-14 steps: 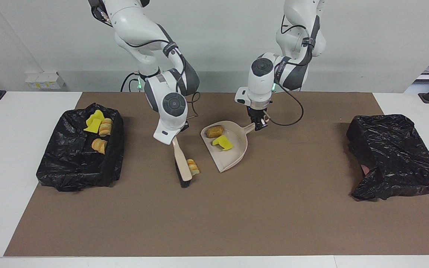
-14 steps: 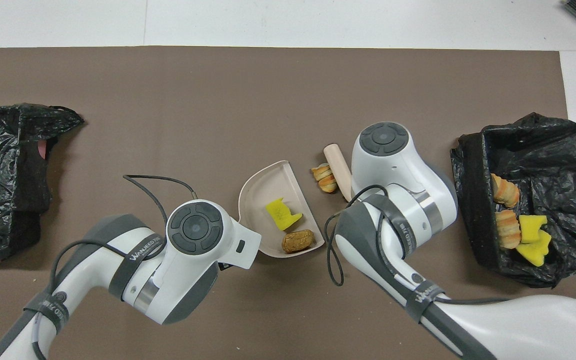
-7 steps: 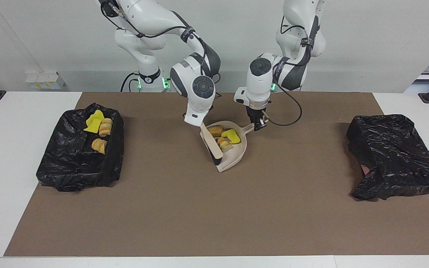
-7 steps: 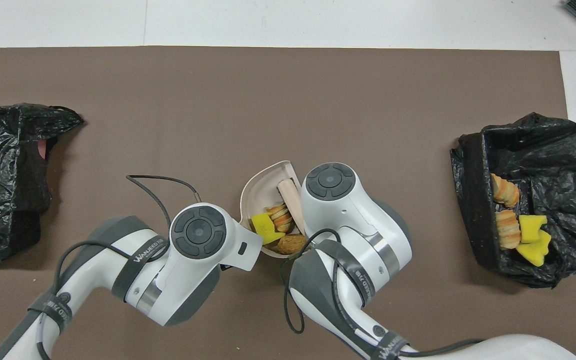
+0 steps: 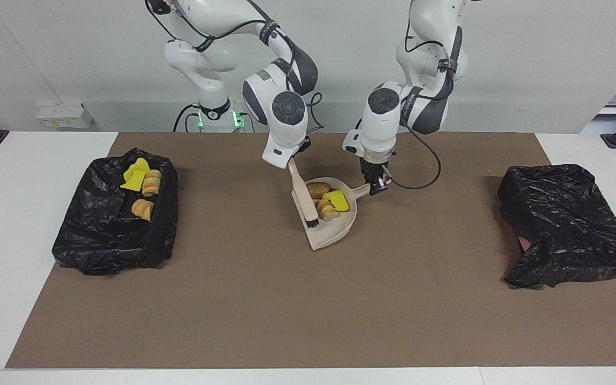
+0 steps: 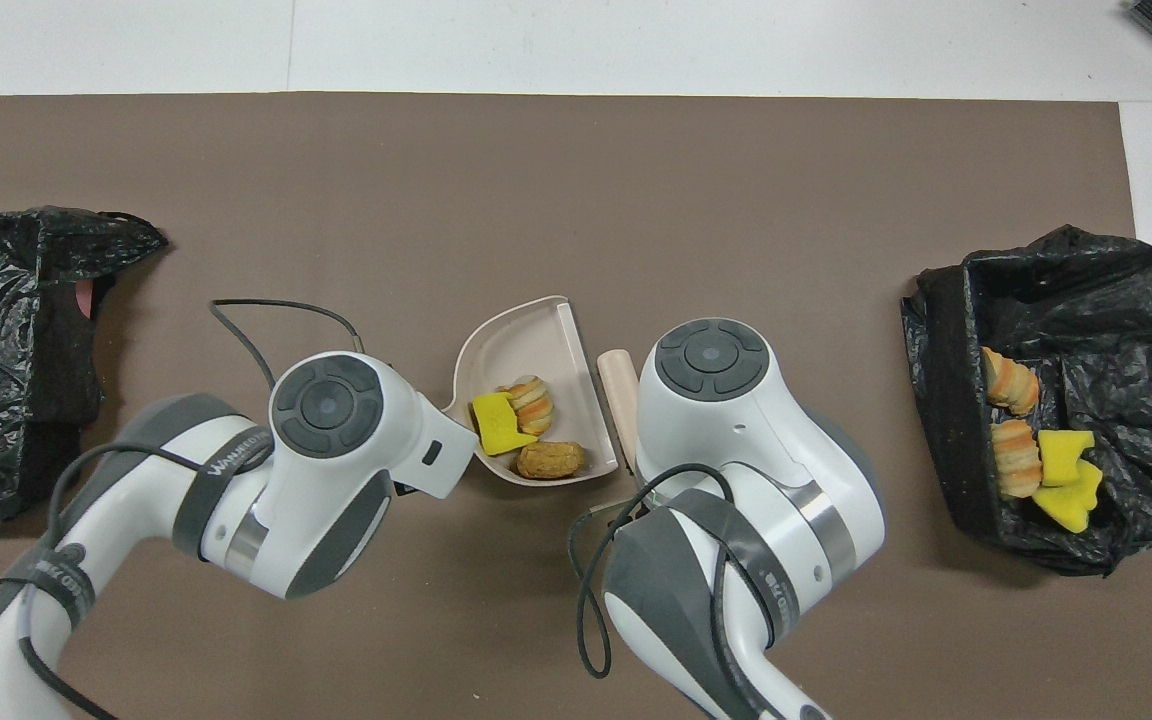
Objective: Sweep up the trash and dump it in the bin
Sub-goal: 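Sweep the pieces into the dustpan held by the left gripper, then carry the loaded dustpan to the nearby bag with the left gripper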
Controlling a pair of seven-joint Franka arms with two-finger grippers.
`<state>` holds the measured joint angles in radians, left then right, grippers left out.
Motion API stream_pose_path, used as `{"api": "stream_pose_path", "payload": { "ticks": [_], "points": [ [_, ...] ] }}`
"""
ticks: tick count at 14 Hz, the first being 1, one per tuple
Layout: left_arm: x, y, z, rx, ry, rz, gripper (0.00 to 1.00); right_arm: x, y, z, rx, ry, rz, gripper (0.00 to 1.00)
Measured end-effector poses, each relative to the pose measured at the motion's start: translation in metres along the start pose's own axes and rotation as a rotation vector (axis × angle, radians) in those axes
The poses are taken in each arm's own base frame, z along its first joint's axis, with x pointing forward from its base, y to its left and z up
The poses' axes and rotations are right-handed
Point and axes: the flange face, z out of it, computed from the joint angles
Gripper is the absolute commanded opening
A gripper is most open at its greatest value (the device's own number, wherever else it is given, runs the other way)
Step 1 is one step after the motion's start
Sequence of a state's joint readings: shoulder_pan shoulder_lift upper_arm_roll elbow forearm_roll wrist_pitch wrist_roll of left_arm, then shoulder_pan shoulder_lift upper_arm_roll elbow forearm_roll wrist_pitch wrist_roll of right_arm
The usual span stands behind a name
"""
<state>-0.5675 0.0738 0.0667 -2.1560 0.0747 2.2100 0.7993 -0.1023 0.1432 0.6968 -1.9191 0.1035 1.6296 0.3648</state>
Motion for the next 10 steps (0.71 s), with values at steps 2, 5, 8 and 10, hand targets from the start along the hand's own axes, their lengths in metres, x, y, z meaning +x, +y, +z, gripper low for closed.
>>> {"api": "stream_pose_path", "payload": {
  "ticks": [2, 5, 8, 10],
  "points": [
    [-0.026, -0.029, -0.008, 0.008, 0.008, 0.009, 0.00, -0.017, -0.012, -0.006, 0.021, 0.003, 0.093, 0.00],
    [-0.063, -0.070, -0.036, -0.010, 0.022, 0.025, 0.00, -0.041, -0.042, 0.017, 0.102, 0.033, 0.160, 0.00],
    [-0.109, -0.109, -0.074, -0.035, 0.056, 0.036, 0.00, -0.074, -0.088, 0.043, 0.105, 0.069, 0.165, 0.00],
    [-0.142, -0.129, -0.095, -0.037, 0.068, 0.043, 0.00, -0.094, -0.122, 0.058, 0.096, 0.098, 0.170, 0.00]
  ]
}}
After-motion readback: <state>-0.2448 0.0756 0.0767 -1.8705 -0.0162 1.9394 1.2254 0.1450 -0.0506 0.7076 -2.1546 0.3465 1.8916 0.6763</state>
